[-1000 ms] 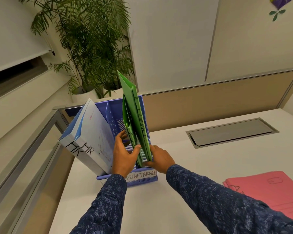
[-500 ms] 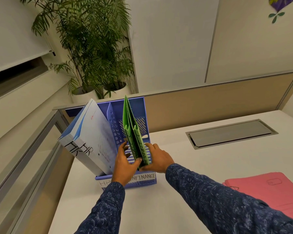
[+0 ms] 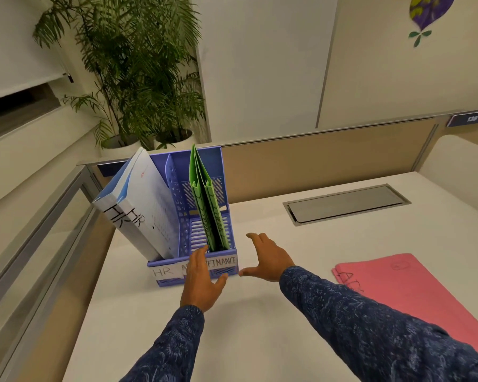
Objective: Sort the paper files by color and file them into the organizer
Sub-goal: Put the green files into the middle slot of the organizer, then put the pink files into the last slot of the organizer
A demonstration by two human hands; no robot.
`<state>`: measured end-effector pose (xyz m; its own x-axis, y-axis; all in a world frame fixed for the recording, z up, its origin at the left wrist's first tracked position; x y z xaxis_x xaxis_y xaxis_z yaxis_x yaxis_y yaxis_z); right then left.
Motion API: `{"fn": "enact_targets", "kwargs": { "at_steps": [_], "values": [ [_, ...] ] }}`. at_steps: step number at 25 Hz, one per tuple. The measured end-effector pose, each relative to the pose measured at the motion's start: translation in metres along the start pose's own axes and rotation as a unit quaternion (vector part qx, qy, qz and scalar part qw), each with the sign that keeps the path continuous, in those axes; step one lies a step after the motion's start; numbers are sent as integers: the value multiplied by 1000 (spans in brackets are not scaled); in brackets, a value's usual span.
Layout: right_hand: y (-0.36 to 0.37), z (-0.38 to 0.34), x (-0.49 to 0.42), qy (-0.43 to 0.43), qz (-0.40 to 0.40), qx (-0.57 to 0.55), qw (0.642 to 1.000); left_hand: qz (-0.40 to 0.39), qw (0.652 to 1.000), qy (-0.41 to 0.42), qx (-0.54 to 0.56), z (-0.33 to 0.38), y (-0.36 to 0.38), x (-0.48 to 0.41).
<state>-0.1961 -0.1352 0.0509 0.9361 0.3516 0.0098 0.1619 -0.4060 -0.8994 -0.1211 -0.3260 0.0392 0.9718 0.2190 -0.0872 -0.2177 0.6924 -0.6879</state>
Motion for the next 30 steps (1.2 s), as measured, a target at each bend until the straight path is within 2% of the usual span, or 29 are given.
{"fn": "enact_targets", "kwargs": {
  "at_steps": [5, 10, 15, 21, 26, 30],
  "values": [
    [2, 27, 71, 35, -5, 49, 998, -69, 990, 7, -122, -16, 24, 47],
    [18, 59, 148, 43, -20, 110, 993, -135, 964, 69, -220, -29, 50, 92],
    [38, 95, 218, 93, -36, 144, 985, -175, 932, 115, -295, -30, 77, 125],
    [41, 147, 267, 132, -37, 169, 976, -192, 916, 121, -332, -8, 108, 150],
    [12, 201, 278, 141, -14, 136, 980, -211, 912, 119, -330, 35, 149, 160],
    [-19, 258, 281, 188, 0, 98, 977, -224, 907, 148, -323, 86, 195, 161]
  ]
}}
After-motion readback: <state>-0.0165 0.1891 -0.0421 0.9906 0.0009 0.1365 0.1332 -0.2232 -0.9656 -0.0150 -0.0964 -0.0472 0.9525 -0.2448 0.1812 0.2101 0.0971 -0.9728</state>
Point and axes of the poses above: each hand's wrist, its own x-axis away from the middle knuckle, its own y-axis out of the palm, z = x × y, the point moved 2 cm from there along -x, towards the middle knuckle, and after that the axes turned 3 degrees about z, right-handed, at the moved point
